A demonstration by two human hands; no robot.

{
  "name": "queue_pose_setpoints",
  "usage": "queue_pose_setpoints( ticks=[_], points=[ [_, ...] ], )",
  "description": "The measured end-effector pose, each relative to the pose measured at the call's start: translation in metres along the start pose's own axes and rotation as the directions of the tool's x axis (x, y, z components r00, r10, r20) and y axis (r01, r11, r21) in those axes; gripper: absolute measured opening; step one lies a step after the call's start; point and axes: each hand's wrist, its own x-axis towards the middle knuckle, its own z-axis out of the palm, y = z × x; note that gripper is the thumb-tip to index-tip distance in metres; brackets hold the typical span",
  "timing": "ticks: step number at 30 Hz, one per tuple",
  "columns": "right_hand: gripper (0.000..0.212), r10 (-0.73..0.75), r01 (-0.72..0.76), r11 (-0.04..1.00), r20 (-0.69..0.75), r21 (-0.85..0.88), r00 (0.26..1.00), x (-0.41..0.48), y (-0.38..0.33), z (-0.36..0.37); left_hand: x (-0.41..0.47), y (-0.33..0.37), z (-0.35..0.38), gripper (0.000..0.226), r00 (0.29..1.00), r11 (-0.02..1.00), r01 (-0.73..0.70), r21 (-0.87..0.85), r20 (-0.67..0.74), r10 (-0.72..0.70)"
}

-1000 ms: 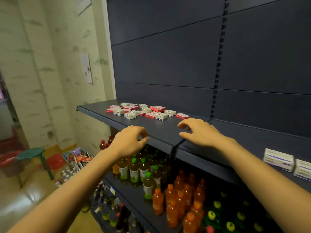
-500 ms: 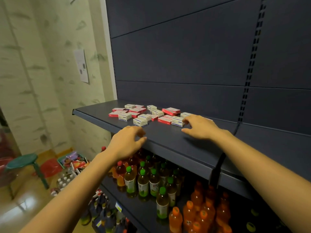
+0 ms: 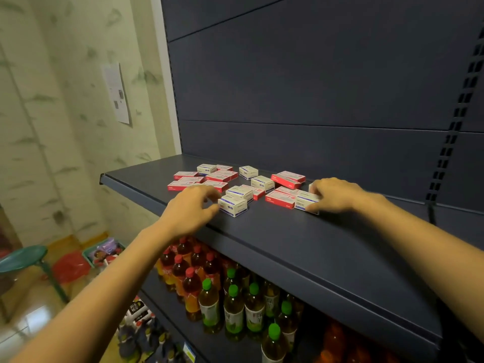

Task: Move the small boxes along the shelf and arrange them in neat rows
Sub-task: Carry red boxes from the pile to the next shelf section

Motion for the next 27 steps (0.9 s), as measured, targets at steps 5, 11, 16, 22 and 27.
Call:
queue_pose_setpoints(
  ticks=[5, 11, 16, 22, 27],
  points=[
    [0.043, -0.016, 0.014, 1.0, -0.066, -0.028, 0.998, 0.004, 0.0, -0.011, 0.028, -0.022, 0.004, 0.036, 0.993, 0.996, -0.073, -0.044, 0.093, 0.077],
    [0.044, 0.008, -0.007, 1.0, -0.111, 0.01, 0.994, -0.009, -0.015, -0.022, 0.065, -0.038, 0.002, 0.044, 0.893, 0.955, -0.278, -0.1, 0.34, 0.296],
    [0.046, 0.073, -0.067, 0.997, -0.135, 0.049, 0.988, -0.021, -0.033, -0.025, 0.087, -0.045, 0.007, 0.045, 0.81, 0.916, -0.358, -0.182, 0.428, 0.401],
    [0.045, 0.19, -0.171, 0.979, -0.188, 0.113, 0.964, -0.05, -0.047, -0.013, 0.101, -0.05, 0.009, 0.041, 0.765, 0.857, -0.472, -0.207, 0.386, 0.515],
    [0.044, 0.278, -0.24, 0.956, -0.252, 0.171, 0.927, -0.086, -0.052, -0.001, 0.1, -0.032, 0.002, 0.038, 0.786, 0.793, -0.539, -0.284, 0.168, 0.595]
  ],
)
